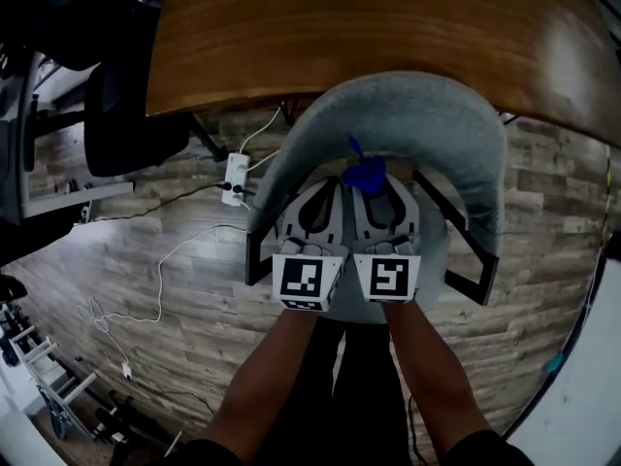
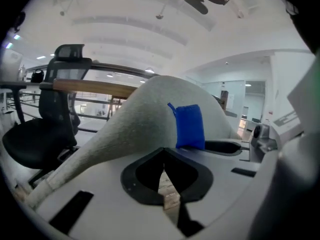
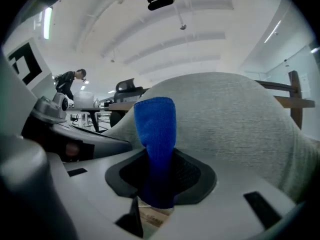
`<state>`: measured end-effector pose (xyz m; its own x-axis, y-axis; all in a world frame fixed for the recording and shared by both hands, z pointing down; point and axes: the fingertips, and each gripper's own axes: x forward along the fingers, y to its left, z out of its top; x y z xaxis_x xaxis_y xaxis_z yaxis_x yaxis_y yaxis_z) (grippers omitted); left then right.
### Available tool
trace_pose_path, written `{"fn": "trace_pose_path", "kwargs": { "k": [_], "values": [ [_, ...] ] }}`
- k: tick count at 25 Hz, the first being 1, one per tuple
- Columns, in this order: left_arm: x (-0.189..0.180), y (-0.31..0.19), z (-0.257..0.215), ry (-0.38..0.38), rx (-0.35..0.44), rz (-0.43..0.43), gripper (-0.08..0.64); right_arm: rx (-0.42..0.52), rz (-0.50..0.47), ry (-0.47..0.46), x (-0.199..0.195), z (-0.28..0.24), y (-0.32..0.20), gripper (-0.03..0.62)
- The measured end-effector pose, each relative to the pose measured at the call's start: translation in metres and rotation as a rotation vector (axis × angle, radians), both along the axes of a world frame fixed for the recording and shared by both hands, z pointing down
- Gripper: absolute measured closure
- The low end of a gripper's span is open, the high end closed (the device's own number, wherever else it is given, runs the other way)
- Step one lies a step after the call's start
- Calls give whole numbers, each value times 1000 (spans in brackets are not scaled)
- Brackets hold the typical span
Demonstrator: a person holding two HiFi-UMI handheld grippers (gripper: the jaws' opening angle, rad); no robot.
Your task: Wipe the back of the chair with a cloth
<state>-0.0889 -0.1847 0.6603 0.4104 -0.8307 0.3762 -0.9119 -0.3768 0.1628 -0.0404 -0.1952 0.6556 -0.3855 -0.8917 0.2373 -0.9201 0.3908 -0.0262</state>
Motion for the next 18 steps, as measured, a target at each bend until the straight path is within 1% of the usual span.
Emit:
{"fn": "trace_pose_path", "kwargs": {
  "k": [5, 7, 11, 15, 18],
  "values": [
    [-45, 14, 5, -54, 29, -157, 552, 13, -133, -30, -43, 4, 8, 465],
    [-58, 19, 5, -43, 32, -206, 552, 1, -173, -34, -54, 11, 11, 465],
    [-73, 25, 7, -5, 18, -274, 552, -5, -252, -48, -76, 22, 14, 465],
    [-86, 29, 7, -2, 4, -352, 552, 7, -319, -47, -92, 29, 14, 465],
    [-89, 27, 7, -4, 20, -367, 552, 16, -360, -62, -102, 30, 12, 465]
  ]
}}
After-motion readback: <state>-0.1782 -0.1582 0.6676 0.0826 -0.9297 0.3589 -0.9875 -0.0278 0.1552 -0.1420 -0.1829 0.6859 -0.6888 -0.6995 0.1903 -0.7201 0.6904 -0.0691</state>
